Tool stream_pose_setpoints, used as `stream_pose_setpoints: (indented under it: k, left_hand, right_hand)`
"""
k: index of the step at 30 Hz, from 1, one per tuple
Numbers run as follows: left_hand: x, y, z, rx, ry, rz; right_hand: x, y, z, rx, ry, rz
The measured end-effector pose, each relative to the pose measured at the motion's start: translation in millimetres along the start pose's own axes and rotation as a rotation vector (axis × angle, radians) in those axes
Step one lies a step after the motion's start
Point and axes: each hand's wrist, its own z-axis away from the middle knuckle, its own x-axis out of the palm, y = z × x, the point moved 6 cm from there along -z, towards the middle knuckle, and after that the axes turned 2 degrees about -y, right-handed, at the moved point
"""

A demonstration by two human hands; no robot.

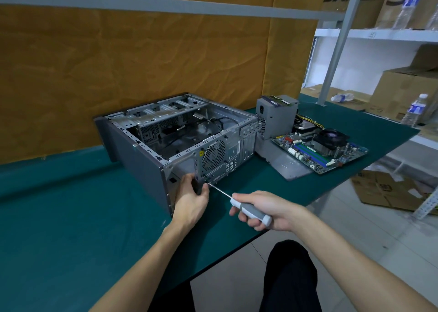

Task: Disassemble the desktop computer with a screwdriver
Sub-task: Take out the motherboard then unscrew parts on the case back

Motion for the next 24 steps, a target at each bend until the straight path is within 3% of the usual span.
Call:
stream_pose_setpoints:
  k: [3,4,7,8,9,12,14,20,24]
  left_hand:
    - [0,-2,1,0.013,0.001,0.003]
    - [1,-1,1,0.013,0.004,-0.001]
    - [1,-1,0,0.018,0.015,-0.009]
    - [1,0,1,0.026,0.017,-0.013]
    - [0,0,1,0.031,0.018,-0.019]
    - [-1,0,2,0.033,0.015,-0.017]
    - [-1,0,2,0.038,0.009,-0.022]
    - [0,1,4,0.027,0.002,-0.028]
    - [-1,3,4,0.046,0.006,-0.048]
  right_hand:
    - [-1,2,0,-0.028,0.042,-0.017]
    - [-4,-2,1,-0.105,0.151,0.160]
    - [-7,-24,13,-0.349,0.694,1.138]
    - [-3,-31,17,-0.376,0.789,1.252]
    - [-1,-35,17,-0.356,0.782,1.235]
    - [-2,-27,5,-0.130,0.501,0.892]
    - [-1,-22,5,-0.082,0.425,0.781]
    - [11,-27,14,-0.220,0.608,1.108]
    - [9,-25,16,-0.168,0.555,0.960]
